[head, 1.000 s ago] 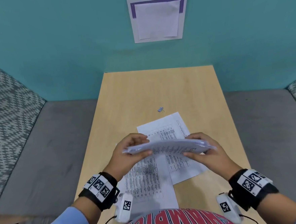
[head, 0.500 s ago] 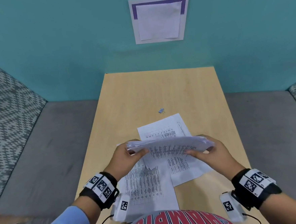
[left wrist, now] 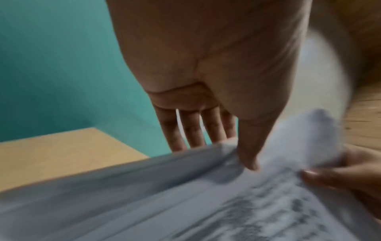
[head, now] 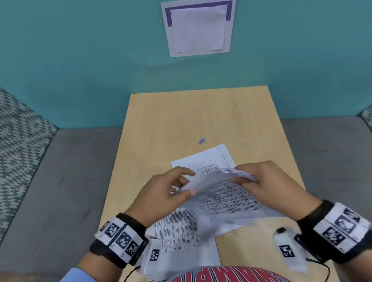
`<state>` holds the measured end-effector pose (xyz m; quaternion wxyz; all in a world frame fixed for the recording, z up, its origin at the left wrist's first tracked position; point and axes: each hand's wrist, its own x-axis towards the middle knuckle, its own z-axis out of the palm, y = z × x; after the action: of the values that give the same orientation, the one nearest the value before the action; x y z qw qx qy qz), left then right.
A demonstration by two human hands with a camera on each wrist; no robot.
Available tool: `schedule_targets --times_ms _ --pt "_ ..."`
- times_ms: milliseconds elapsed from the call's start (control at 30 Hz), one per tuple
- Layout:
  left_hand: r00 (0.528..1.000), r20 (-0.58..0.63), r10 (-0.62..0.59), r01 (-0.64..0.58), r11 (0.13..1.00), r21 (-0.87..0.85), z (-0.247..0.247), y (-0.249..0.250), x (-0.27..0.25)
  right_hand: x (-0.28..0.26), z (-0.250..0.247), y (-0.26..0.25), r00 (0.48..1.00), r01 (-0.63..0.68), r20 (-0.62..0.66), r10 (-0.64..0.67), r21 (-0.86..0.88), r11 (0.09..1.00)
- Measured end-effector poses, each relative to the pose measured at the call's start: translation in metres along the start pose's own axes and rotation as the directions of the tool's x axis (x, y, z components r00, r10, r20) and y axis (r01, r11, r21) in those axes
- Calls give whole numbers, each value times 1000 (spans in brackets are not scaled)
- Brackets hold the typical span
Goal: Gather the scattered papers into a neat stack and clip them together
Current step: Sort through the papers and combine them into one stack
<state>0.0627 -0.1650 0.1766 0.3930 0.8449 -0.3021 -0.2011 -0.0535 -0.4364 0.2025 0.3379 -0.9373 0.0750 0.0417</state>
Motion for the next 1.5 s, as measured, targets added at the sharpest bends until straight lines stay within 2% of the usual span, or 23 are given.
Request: schedule_targets --times_ms 100,167,233,300,367,467,533,633,767,900,1000,1100,1200,1267,1333,1400,1500 --pt "988 34 -152 152 988 12 -25 -42 -18 -13 -19 25 990 -125 -16 140 357 926" --pt "979 53 -197 202 974 -102 -35 -60 -31 -20 -26 38 969 -193 -26 245 538 820" --pt "977 37 -210 211 931 -298 -37 -65 -39 -24 -28 48 965 -149 -63 254 665 731" --pt "978 -40 -204 169 890 -424 -32 -63 -39 -25 -26 53 974 -63 -92 205 764 642" --pt "970 -108 -217 152 891 -428 -19 -61 -33 -25 -19 60 982 -39 -82 168 790 612" --pt "934 -137 -330 248 874 -418 13 -81 -25 -22 14 75 979 -103 -38 199 751 653" --pt "906 -54 -420 363 834 -415 33 -101 -27 -22 49 90 959 -197 1 283 719 667" --pt "884 17 -468 442 821 -361 48 -118 -31 -22 89 112 944 -290 61 324 622 727" --pt "863 -76 -499 414 786 -459 41 -119 -27 -15 101 120 913 -347 44 405 603 718" --pt "879 -166 -446 317 809 -495 27 -107 -26 -18 91 113 925 -241 -79 372 634 734" --pt "917 -165 -364 277 876 -395 24 -108 -29 -21 93 115 962 -184 -55 268 594 783" --pt "923 -228 -311 239 925 -295 26 -109 -32 -20 102 122 967 -195 -26 254 569 799" --pt "949 -284 -137 144 990 6 22 -98 -31 -15 102 116 971 -183 -24 236 558 810" --pt "981 -192 26 35 951 307 21 -87 -24 -11 101 111 975 -175 -14 224 576 799" --pt "994 -37 101 -67 850 522 26 -73 -13 -8 100 108 974 -196 20 227 579 791" --pt "995 70 64 -94 786 611 37 -59 -2 -8 99 102 982 -174 27 188 532 829" --pt "992 126 8 -89 748 657 58 -42 10 -7 97 87 998 -63 10 65 426 903"
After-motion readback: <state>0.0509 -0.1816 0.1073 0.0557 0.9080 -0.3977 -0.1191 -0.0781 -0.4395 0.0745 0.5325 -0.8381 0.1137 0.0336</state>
